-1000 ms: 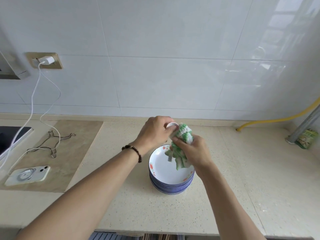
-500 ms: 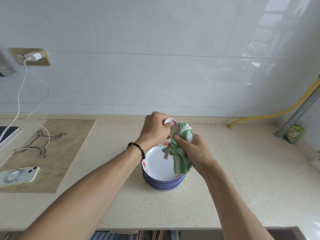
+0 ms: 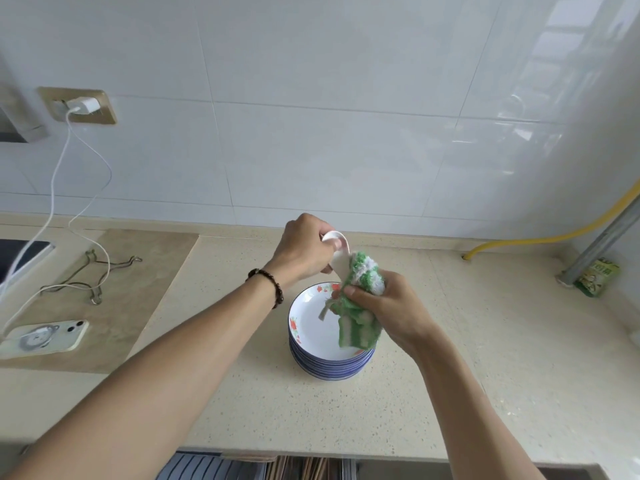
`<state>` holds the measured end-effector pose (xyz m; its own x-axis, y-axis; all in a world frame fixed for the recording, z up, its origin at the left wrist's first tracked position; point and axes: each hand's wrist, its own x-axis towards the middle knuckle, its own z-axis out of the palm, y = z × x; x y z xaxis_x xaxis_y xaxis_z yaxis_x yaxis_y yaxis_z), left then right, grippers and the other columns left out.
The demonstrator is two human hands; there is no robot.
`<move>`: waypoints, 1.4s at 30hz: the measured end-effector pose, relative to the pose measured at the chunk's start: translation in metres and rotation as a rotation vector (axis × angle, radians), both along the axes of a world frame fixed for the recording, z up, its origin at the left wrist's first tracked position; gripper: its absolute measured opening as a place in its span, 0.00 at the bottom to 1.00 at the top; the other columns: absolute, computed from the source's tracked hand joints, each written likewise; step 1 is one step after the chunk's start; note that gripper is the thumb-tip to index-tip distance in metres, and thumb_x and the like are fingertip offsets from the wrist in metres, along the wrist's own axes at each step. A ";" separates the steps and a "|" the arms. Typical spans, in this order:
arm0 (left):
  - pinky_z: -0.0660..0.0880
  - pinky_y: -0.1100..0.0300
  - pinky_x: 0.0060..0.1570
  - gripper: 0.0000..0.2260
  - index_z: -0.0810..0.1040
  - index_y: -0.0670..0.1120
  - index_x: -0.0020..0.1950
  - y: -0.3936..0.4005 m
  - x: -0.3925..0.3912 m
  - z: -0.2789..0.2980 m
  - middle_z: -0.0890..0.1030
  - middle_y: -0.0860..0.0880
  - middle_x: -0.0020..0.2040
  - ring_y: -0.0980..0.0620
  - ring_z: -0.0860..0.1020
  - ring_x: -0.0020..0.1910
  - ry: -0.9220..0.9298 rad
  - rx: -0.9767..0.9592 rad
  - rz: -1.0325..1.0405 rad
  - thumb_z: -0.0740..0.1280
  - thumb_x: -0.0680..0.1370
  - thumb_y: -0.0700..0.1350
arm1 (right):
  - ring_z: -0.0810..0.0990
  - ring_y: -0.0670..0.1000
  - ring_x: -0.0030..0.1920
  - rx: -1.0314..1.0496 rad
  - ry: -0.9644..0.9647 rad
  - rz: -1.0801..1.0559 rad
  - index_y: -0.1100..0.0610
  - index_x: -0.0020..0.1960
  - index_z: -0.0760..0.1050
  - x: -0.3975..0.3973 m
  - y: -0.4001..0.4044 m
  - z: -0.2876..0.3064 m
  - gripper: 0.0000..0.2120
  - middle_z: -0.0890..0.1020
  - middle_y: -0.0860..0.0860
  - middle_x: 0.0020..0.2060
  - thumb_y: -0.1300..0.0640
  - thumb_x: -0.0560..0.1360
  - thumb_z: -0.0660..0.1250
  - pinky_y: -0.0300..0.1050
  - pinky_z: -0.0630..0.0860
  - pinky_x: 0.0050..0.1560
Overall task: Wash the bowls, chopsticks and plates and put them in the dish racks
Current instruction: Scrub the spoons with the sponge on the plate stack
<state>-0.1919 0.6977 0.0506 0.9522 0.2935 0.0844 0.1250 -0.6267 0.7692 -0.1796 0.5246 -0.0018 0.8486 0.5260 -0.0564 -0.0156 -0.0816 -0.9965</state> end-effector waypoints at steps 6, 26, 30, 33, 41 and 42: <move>0.84 0.52 0.40 0.07 0.84 0.40 0.44 -0.005 0.000 -0.006 0.85 0.42 0.37 0.47 0.85 0.31 0.102 -0.076 -0.095 0.66 0.77 0.37 | 0.85 0.54 0.41 -0.117 -0.214 -0.223 0.55 0.48 0.82 0.006 0.019 0.012 0.04 0.86 0.52 0.39 0.56 0.75 0.75 0.61 0.81 0.48; 0.71 0.52 0.41 0.17 0.71 0.46 0.51 -0.041 -0.033 -0.054 0.82 0.45 0.49 0.40 0.80 0.47 0.051 0.324 0.012 0.52 0.84 0.58 | 0.84 0.58 0.42 0.787 0.591 -0.723 0.70 0.60 0.75 -0.002 0.059 -0.003 0.10 0.83 0.61 0.44 0.66 0.80 0.65 0.51 0.84 0.44; 0.64 0.52 0.34 0.21 0.67 0.47 0.40 -0.031 -0.030 -0.050 0.79 0.44 0.35 0.39 0.78 0.38 -0.076 0.262 -0.086 0.53 0.84 0.60 | 0.85 0.54 0.39 0.794 0.571 -0.713 0.69 0.62 0.75 -0.006 0.061 -0.003 0.13 0.83 0.59 0.43 0.69 0.78 0.68 0.45 0.82 0.38; 0.61 0.55 0.30 0.24 0.66 0.47 0.32 -0.017 -0.032 -0.045 0.67 0.51 0.26 0.49 0.68 0.26 -0.162 0.172 -0.145 0.51 0.83 0.59 | 0.83 0.54 0.42 0.726 0.469 -0.719 0.68 0.64 0.74 0.000 0.056 -0.008 0.19 0.81 0.60 0.47 0.72 0.74 0.70 0.45 0.82 0.41; 0.62 0.62 0.29 0.21 0.69 0.43 0.34 0.014 -0.034 -0.024 0.69 0.50 0.28 0.55 0.65 0.27 0.010 0.258 -0.320 0.56 0.86 0.49 | 0.80 0.50 0.39 0.214 -0.028 -0.535 0.63 0.50 0.79 0.011 0.021 -0.017 0.07 0.82 0.52 0.39 0.69 0.73 0.73 0.44 0.79 0.40; 0.61 0.60 0.29 0.21 0.68 0.42 0.34 0.019 -0.034 -0.020 0.67 0.49 0.28 0.53 0.63 0.27 0.043 0.294 -0.342 0.57 0.86 0.49 | 0.81 0.47 0.37 0.105 -0.119 -0.480 0.61 0.49 0.80 0.013 0.016 -0.017 0.07 0.82 0.50 0.37 0.68 0.73 0.73 0.42 0.79 0.37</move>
<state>-0.2258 0.7167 0.0309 0.9948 -0.0690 0.0753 -0.0992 -0.8285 0.5511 -0.1661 0.5405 -0.0189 0.9935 0.0729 0.0879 0.0875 0.0079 -0.9961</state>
